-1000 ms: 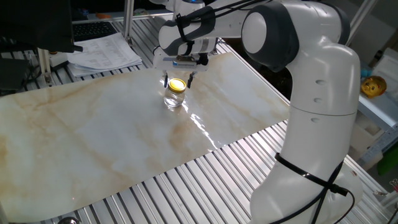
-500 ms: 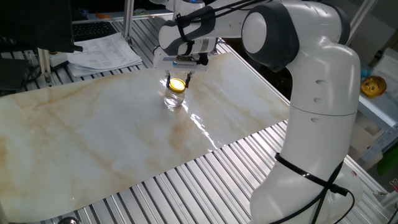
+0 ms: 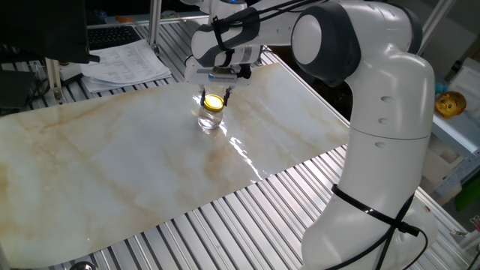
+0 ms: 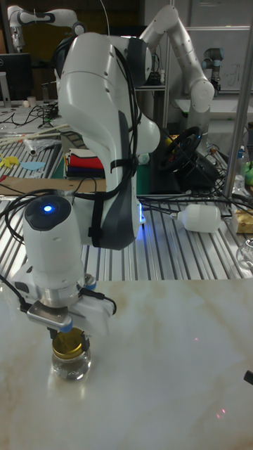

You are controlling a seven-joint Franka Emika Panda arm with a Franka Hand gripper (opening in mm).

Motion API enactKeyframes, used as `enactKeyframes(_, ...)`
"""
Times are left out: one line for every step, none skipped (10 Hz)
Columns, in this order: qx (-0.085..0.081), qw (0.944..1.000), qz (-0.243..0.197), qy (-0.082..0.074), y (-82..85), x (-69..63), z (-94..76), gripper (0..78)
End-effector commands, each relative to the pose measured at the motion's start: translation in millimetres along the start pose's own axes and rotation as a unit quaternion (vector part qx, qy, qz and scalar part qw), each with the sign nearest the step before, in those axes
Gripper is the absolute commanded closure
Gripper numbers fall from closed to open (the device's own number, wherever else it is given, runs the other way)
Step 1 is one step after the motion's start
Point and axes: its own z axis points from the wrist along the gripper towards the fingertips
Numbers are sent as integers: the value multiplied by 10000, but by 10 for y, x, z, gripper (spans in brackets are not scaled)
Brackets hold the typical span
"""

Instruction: Screw the lid onto the jar

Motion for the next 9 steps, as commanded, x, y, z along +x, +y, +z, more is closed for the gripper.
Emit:
enactKeyframes(209,9975,657,-149,-2,-8,-12,764)
enactKeyframes(216,9973,684,-153,-2,-8,-12,764)
enactKeyframes(234,9957,869,-196,-2,-9,-13,764)
enactKeyframes(214,9936,1079,-244,-2,-9,-13,764)
enactKeyframes(189,9912,1275,-289,-2,-9,-13,764)
enactKeyframes(177,9893,1414,-296,-2,-9,-13,764)
enactKeyframes(160,9870,1576,-287,-2,-9,-13,764)
enactKeyframes(139,9843,1740,-271,-2,-9,-13,764)
enactKeyframes(86,9786,2044,-244,-3,-9,-13,764)
